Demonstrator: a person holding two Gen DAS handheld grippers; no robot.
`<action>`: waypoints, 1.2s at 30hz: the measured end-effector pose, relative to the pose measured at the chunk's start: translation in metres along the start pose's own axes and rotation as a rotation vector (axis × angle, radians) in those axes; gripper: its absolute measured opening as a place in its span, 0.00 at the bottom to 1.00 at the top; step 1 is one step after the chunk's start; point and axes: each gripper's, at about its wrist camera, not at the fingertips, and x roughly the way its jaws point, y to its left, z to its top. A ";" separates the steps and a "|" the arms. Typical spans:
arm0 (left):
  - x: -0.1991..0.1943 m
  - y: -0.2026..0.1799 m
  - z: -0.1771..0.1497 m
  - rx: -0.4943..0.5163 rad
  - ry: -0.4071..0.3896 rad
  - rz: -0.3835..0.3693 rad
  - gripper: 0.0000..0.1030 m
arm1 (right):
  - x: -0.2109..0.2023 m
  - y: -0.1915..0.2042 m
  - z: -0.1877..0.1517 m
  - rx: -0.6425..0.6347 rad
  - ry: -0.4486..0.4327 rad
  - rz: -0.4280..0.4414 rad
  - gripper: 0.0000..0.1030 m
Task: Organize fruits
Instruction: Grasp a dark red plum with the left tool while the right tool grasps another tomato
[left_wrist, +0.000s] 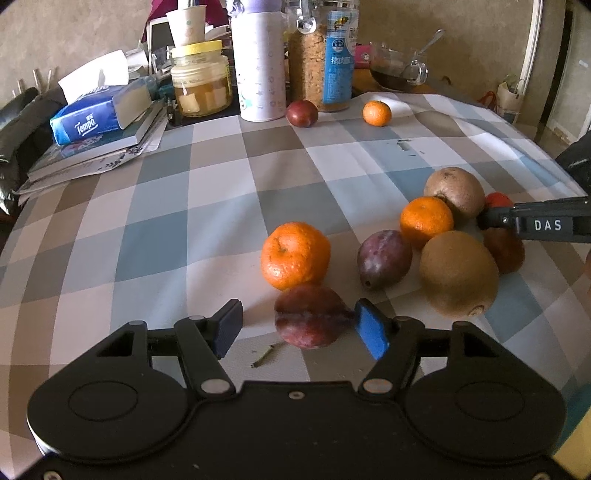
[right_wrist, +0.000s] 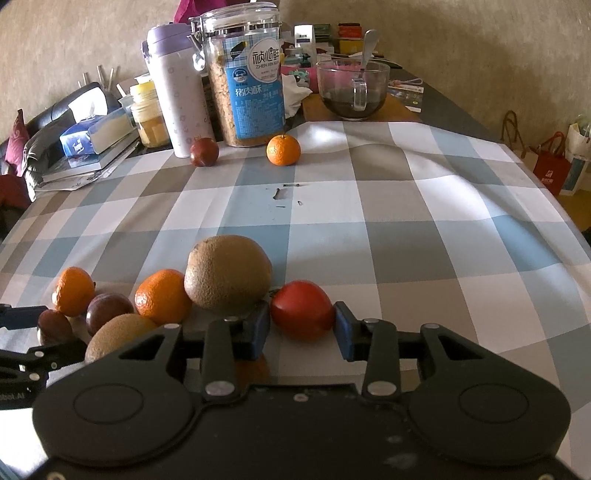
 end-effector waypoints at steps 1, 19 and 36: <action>0.000 0.001 0.000 -0.006 -0.002 -0.006 0.67 | 0.000 0.000 0.000 0.000 0.000 0.000 0.39; -0.001 -0.003 0.000 0.018 -0.021 -0.009 0.57 | -0.001 0.001 0.001 -0.036 0.000 -0.003 0.35; -0.020 -0.022 -0.007 0.077 0.023 0.099 0.51 | -0.053 -0.042 -0.025 0.172 0.117 0.049 0.35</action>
